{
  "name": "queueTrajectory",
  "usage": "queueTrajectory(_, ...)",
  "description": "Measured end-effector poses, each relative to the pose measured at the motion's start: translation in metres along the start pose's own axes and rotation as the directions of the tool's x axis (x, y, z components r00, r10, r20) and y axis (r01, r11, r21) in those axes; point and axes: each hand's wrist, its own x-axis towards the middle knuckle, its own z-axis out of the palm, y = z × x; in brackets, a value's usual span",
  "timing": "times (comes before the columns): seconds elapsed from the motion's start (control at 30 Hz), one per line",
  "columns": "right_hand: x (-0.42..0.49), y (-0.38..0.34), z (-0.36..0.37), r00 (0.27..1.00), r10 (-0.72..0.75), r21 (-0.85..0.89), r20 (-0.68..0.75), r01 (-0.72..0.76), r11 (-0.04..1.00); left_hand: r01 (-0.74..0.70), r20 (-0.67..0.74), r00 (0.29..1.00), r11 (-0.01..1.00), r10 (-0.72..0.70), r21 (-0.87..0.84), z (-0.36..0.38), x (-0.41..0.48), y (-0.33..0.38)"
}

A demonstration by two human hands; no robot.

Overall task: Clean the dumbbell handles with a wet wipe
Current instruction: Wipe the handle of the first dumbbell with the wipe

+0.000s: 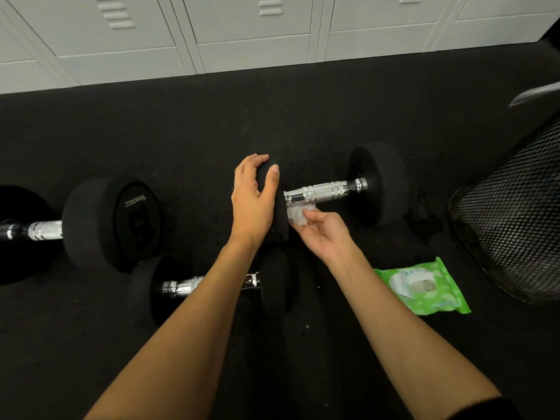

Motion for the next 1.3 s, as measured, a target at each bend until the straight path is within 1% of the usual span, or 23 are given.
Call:
queueTrajectory(0.07, 0.008, 0.001, 0.005, 1.000, -0.014, 0.031, -0.028, 0.015, 0.999, -0.006, 0.004, 1.000, 1.000, 0.006, 0.006, 0.000, -0.001, 0.000)
queueTrajectory(0.17, 0.004, 0.005, 0.005, 0.997, -0.035, 0.024, -0.063, 0.037, 0.999, -0.014, 0.006, 1.000, 1.000, 0.014, 0.020, -0.001, -0.001, 0.001)
queueTrajectory(0.27, -0.013, 0.005, -0.004, 0.999, -0.010, -0.004, -0.038, 0.010, 1.000, -0.010, 0.007, 1.000, 1.000, 0.009, 0.026, 0.000, 0.000, 0.001)
queueTrajectory(0.37, -0.019, -0.003, -0.003, 0.998, 0.011, -0.068, -0.065, -0.016, 0.998, -0.009, 0.003, 1.000, 1.000, 0.009, 0.020, 0.000, -0.001, 0.001)
queueTrajectory(0.43, -0.014, -0.006, 0.004, 0.996, 0.013, -0.079, -0.085, -0.020, 0.997, -0.010, 0.000, 1.000, 1.000, 0.010, 0.015, 0.000, -0.001, 0.001)
queueTrajectory(0.6, -0.002, 0.001, 0.020, 0.985, -0.053, -0.091, -0.165, 0.039, 0.995, -0.019, 0.014, 1.000, 0.999, 0.019, 0.026, -0.001, -0.004, 0.001)
queueTrajectory(0.77, -0.015, 0.004, 0.010, 0.989, -0.063, -0.117, -0.132, 0.048, 0.992, -0.015, 0.009, 1.000, 0.999, 0.014, 0.041, -0.002, -0.004, 0.001)
queueTrajectory(0.9, -0.028, 0.002, 0.015, 0.995, -0.067, -0.121, -0.072, 0.058, 0.991, -0.017, 0.002, 1.000, 0.999, 0.017, 0.032, -0.001, -0.004, 0.002)
queueTrajectory(0.93, -0.033, 0.002, 0.019, 0.993, -0.102, -0.150, -0.053, 0.093, 0.984, -0.015, 0.000, 1.000, 0.999, 0.015, 0.032, -0.001, -0.003, 0.003)
queueTrajectory(1.0, -0.045, 0.001, 0.031, 0.975, -0.223, -0.290, 0.016, 0.218, 0.932, -0.004, 0.004, 1.000, 1.000, 0.003, 0.029, -0.002, -0.003, 0.004)
queueTrajectory(1.03, -0.050, 0.000, 0.037, 0.947, -0.314, -0.414, 0.062, 0.311, 0.855, 0.001, 0.009, 1.000, 1.000, -0.001, 0.026, -0.002, -0.004, 0.004)
queueTrajectory(1.07, -0.052, -0.003, 0.042, 0.890, -0.440, -0.589, 0.121, 0.421, 0.690, 0.002, 0.015, 1.000, 1.000, -0.002, 0.024, -0.002, -0.004, 0.005)
queueTrajectory(1.1, -0.051, -0.006, 0.044, 0.794, -0.568, -0.764, 0.217, 0.500, 0.408, 0.000, 0.021, 1.000, 1.000, -0.001, 0.023, -0.002, -0.004, 0.005)
queueTrajectory(1.13, -0.048, -0.008, 0.043, 0.690, -0.626, -0.865, 0.364, 0.499, 0.046, -0.003, 0.023, 1.000, 1.000, 0.002, 0.023, -0.002, -0.005, 0.005)
queueTrajectory(1.17, -0.042, -0.009, 0.039, 0.620, -0.596, -0.855, 0.510, 0.442, -0.272, -0.005, 0.024, 1.000, 1.000, 0.004, 0.022, -0.002, -0.005, 0.005)
queueTrajectory(1.2, -0.036, -0.008, 0.033, 0.603, -0.516, -0.788, 0.609, 0.386, -0.480, -0.006, 0.023, 1.000, 1.000, 0.006, 0.022, -0.002, -0.005, 0.005)
queueTrajectory(1.23, -0.030, -0.005, 0.025, 0.619, -0.418, -0.707, 0.665, 0.343, -0.619, -0.007, 0.020, 1.000, 1.000, 0.007, 0.023, -0.003, -0.004, 0.004)
queueTrajectory(1.27, -0.025, -0.001, 0.016, 0.650, -0.322, -0.626, 0.688, 0.307, -0.717, -0.011, 0.015, 1.000, 1.000, 0.010, 0.026, -0.002, -0.004, 0.004)
queueTrajectory(1.3, -0.020, 0.004, 0.006, 0.682, -0.247, -0.556, 0.688, 0.278, -0.783, -0.014, 0.012, 1.000, 1.000, 0.014, 0.027, -0.002, -0.003, 0.004)
